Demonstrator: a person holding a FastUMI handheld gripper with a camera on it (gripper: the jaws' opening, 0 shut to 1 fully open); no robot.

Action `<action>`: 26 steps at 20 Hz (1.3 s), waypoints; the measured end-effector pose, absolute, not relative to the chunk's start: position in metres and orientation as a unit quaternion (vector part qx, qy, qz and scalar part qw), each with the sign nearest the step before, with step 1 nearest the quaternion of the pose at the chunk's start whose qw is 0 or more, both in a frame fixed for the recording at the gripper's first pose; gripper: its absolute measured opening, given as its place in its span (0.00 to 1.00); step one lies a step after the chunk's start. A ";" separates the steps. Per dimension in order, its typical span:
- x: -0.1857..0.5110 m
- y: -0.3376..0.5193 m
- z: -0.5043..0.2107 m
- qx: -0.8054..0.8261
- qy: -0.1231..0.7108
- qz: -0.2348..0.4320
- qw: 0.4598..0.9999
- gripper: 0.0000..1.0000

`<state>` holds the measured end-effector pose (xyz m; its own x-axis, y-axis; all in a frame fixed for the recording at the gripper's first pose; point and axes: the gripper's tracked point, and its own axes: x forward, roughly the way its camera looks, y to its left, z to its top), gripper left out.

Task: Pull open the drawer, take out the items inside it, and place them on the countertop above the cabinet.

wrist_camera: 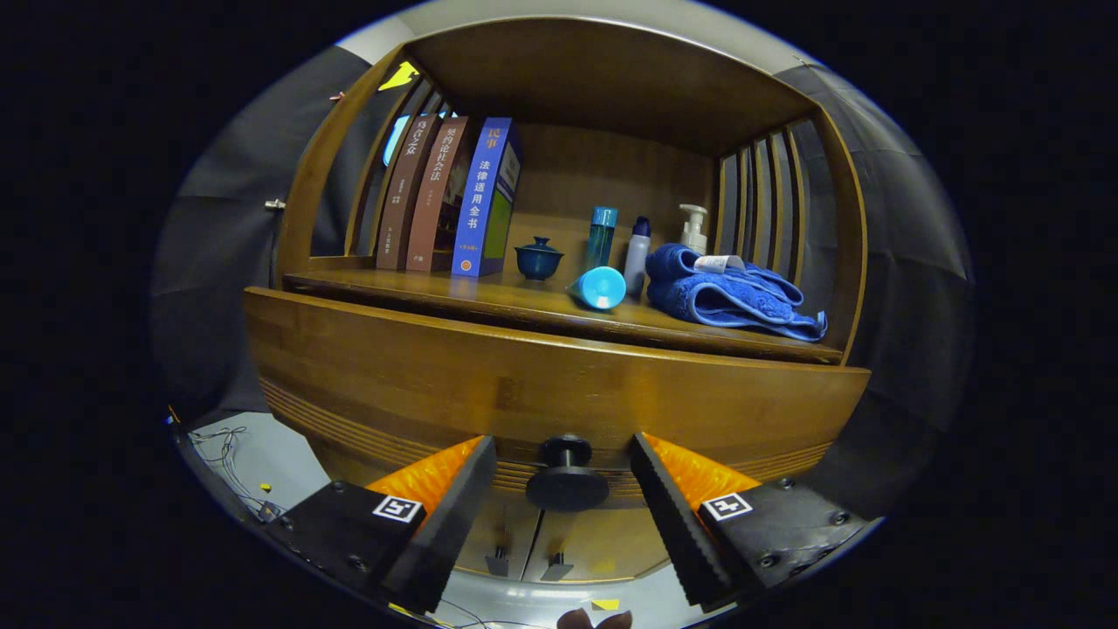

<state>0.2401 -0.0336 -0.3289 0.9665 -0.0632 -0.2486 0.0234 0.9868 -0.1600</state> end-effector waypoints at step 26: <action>0.109 0.007 -0.084 -0.035 0.036 0.002 0.999 0.98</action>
